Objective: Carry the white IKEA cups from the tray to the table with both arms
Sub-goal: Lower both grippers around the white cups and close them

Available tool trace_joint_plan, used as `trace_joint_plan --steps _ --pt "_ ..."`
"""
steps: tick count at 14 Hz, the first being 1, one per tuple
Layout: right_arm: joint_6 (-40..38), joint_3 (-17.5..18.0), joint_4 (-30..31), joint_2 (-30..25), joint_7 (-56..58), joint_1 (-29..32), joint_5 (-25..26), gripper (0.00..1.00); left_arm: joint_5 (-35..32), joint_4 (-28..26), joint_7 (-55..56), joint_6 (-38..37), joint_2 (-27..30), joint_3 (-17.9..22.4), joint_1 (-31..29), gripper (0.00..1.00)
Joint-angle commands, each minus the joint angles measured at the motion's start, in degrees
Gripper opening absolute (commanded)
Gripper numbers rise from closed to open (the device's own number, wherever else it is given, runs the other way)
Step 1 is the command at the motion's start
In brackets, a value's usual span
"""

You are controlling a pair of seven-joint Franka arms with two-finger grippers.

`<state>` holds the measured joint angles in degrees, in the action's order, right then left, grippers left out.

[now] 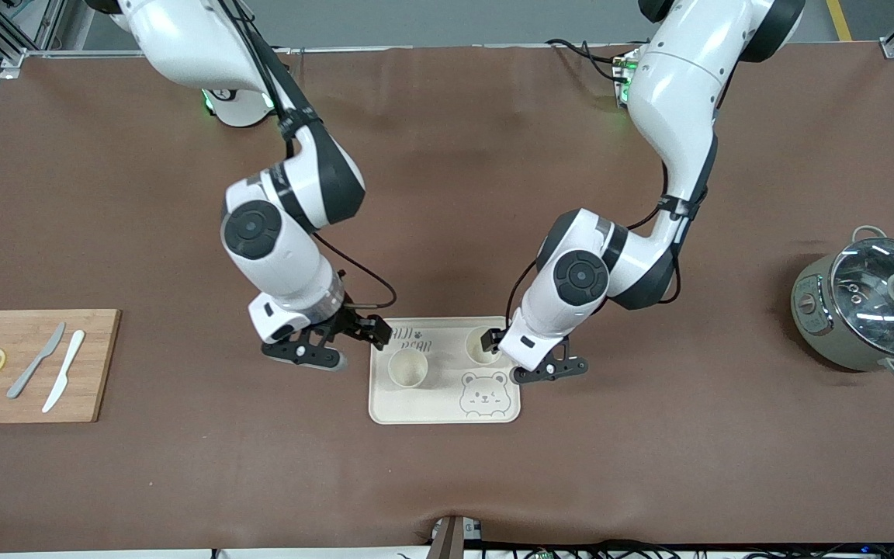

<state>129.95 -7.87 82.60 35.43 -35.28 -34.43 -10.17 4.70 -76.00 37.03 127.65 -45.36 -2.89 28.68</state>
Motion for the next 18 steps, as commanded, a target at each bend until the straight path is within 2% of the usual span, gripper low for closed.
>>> trace_joint_plan --steps 1,5,13,18 --pt "3.4 -0.8 -1.0 3.1 -0.9 -1.3 0.1 1.00 0.7 1.6 1.6 1.5 -1.4 0.2 0.8 1.00" --pt "7.4 -0.8 -1.1 6.4 -0.9 -1.4 2.5 1.00 0.7 1.5 2.1 4.5 -2.8 0.2 1.3 1.00" --pt "12.7 -0.7 -1.1 10.1 -0.8 -1.6 2.6 1.00 0.2 1.5 1.9 8.9 -5.2 0.3 2.4 1.00" --pt "15.4 -0.7 -1.4 12.2 -0.8 -2.0 2.5 1.00 0.0 1.1 1.8 9.2 -5.8 0.5 3.0 1.00"
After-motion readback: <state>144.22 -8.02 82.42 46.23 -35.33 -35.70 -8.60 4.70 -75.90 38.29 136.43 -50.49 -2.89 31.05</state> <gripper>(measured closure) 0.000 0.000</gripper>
